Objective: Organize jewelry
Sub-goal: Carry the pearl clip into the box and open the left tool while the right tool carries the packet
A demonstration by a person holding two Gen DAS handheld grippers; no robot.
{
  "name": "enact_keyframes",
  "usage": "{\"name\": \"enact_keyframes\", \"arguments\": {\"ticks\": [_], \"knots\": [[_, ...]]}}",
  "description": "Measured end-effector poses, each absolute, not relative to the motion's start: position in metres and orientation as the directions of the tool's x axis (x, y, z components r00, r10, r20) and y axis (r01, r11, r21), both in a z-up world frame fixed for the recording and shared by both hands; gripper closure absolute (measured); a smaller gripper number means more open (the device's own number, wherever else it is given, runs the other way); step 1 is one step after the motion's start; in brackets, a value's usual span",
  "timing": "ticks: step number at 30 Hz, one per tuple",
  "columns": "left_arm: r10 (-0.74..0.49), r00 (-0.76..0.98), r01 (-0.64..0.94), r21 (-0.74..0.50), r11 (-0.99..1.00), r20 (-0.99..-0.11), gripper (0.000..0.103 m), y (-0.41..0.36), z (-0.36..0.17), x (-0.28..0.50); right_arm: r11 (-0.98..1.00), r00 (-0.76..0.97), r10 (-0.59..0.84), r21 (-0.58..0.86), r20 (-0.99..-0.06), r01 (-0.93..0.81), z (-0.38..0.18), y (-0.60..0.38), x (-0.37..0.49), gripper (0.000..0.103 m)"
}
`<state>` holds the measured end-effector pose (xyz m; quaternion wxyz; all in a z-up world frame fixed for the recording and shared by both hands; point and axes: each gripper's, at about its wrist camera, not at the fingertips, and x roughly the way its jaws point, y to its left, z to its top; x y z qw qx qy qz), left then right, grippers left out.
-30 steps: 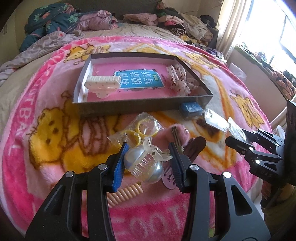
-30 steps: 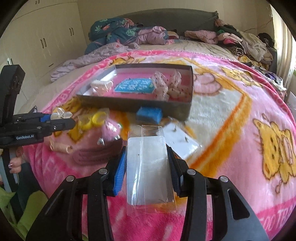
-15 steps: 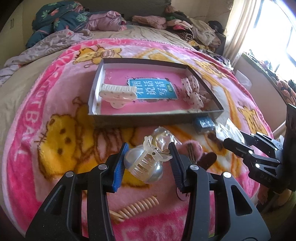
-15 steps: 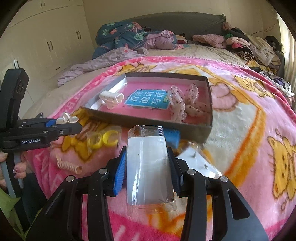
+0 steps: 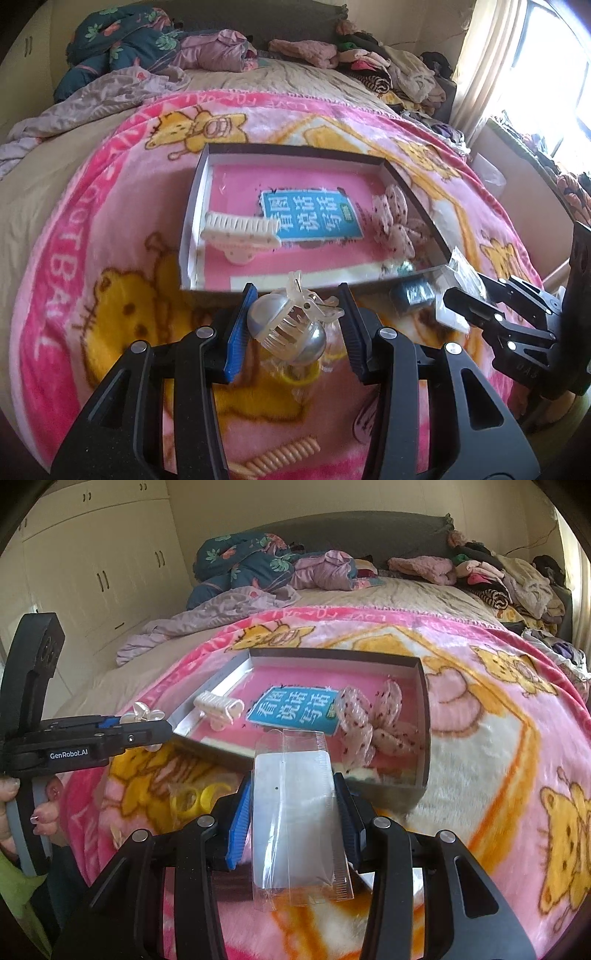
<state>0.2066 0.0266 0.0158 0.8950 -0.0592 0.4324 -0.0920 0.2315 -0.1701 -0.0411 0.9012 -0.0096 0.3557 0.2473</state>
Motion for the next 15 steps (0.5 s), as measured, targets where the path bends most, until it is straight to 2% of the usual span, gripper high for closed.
{"name": "enact_keyframes", "arguments": {"ticks": [15], "knots": [[-0.231,0.621,0.137,-0.186,0.973,-0.749,0.068,0.013,0.029,0.247,0.894,0.664,0.412,0.136,-0.625,-0.427,-0.017,-0.177,0.269,0.063]]}}
